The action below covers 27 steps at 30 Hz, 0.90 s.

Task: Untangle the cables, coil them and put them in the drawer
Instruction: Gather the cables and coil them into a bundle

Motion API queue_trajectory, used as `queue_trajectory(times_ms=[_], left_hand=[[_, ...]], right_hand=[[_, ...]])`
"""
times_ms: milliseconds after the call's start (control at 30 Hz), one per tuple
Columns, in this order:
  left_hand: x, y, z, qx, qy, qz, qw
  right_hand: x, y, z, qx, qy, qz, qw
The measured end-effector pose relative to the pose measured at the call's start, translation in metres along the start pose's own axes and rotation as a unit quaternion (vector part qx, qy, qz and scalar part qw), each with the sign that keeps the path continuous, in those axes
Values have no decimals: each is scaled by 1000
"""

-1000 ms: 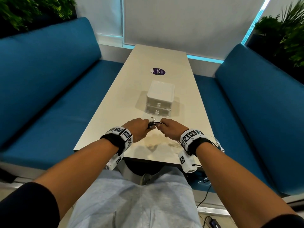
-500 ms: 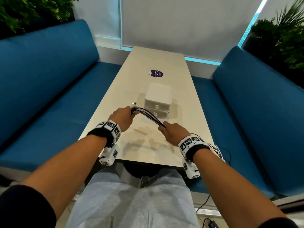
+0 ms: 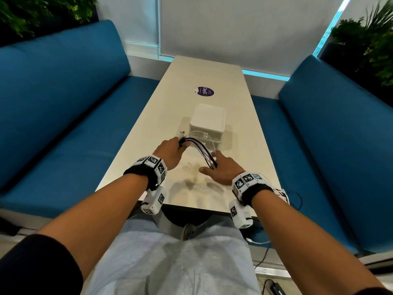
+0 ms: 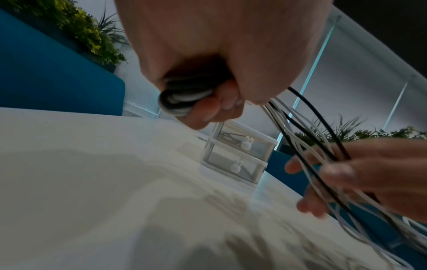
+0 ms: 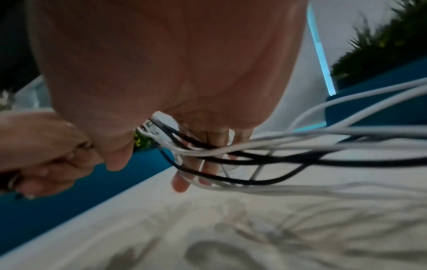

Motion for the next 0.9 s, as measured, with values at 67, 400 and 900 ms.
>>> queue_trajectory(times_ms=[67,400,900], left_hand=[[1,0,2,-5,-9,4,1000],[-7,0,6,-26,-41,-85,995],[2,0,14,-51,-77,-69,993]], right_hand=[[-10,5,-8,47,16,-42,998],[-25,15,-25,139,87,-52,985],[-29,-8,-28,141,133,-129,972]])
Point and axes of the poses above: each hand's wrist, its own z-axis away from the middle knuckle, its own y-axis out of the back of the hand, x = y × z, the point moved 3 cm from there along -z, towards the middle knuckle, and after that the axes turned 6 degrees about y, right-handed, at the moved point
